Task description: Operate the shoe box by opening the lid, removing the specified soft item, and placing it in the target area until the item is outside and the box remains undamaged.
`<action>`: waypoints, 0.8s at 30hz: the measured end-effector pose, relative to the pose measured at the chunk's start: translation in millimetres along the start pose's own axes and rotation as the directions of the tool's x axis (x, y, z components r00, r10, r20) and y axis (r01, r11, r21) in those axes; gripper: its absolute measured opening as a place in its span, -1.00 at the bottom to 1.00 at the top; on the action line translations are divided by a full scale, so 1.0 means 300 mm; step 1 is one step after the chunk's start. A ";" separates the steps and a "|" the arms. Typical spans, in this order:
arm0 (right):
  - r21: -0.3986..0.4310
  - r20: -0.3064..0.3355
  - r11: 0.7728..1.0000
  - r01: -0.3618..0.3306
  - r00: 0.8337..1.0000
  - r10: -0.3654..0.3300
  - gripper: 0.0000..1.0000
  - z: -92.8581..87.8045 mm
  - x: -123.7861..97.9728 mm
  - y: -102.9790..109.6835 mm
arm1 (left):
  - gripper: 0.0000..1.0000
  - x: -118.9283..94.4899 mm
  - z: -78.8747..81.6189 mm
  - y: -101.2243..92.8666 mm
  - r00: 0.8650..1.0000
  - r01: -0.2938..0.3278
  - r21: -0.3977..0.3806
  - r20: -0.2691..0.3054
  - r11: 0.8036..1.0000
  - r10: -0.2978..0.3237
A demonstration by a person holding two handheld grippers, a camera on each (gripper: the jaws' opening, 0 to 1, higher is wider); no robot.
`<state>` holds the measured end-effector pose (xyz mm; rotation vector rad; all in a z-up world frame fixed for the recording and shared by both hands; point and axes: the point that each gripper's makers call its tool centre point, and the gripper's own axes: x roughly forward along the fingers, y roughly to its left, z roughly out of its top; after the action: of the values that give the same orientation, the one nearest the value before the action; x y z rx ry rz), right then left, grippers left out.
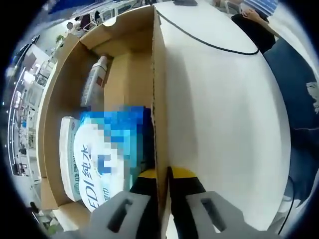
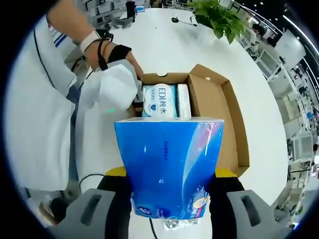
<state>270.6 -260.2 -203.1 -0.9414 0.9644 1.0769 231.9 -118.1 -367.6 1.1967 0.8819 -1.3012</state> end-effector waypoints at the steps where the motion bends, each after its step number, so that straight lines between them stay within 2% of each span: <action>1: 0.001 -0.001 1.000 0.001 1.000 -0.001 0.22 -0.004 -0.003 0.001 | -0.97 -0.001 0.000 0.000 1.000 0.000 0.005 -0.001 1.000 0.000; 14: 0.041 -0.041 0.999 0.019 0.999 -0.017 0.22 -0.141 -0.067 0.024 | -0.97 0.004 -0.003 -0.002 1.000 0.005 0.012 -0.002 1.000 -0.005; 18: 0.040 -0.060 0.999 0.027 0.998 -0.025 0.22 -0.186 -0.085 0.007 | -0.96 0.004 -0.003 -0.002 1.000 -0.001 0.029 0.000 1.000 0.001; 24: 0.049 -0.072 0.998 0.037 0.997 -0.034 0.22 -0.239 -0.112 -0.016 | -0.96 0.005 -0.002 0.001 1.000 -0.005 0.010 0.000 1.000 0.005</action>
<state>257.6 -337.7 -192.0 -0.9574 1.0254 0.9904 232.5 -118.0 -369.2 1.2065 0.8729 -1.3026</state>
